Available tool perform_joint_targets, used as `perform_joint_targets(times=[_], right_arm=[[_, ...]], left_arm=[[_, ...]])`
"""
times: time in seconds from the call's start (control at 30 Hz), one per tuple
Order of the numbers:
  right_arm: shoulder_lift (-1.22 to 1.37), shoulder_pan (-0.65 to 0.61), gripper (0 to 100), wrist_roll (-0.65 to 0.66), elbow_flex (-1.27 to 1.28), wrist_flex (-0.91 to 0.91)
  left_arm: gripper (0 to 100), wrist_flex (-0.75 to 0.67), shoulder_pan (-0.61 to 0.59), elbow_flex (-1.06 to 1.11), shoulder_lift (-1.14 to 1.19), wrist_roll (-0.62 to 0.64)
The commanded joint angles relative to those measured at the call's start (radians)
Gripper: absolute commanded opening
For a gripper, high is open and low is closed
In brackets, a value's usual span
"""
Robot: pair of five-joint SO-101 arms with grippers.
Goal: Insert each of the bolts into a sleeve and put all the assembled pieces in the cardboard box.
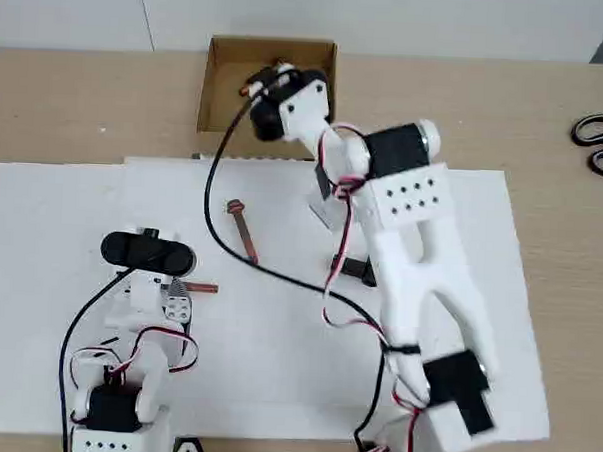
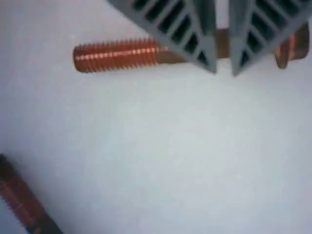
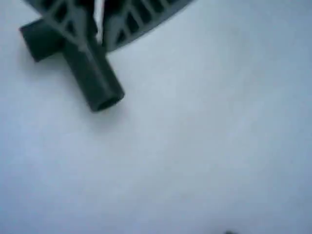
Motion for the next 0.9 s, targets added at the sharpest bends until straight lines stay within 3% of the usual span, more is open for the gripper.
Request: perform_joint_targets(times=[0.0, 0.43, 0.87], right_arm=[[-0.145, 0.002, 10.6, 0.115, 0.187, -0.005], [-0.174, 0.056, 11.2, 0.416, 0.531, -0.219], [-0.139, 0.056, 18.0, 0.575, 0.624, -0.351]], left_arm=[[1, -0.026, -0.006, -0.004, -0.008, 0.000], [1, -0.025, -0.008, -0.004, -0.008, 0.000], [1, -0.025, -0.008, -0.004, -0.008, 0.000]])
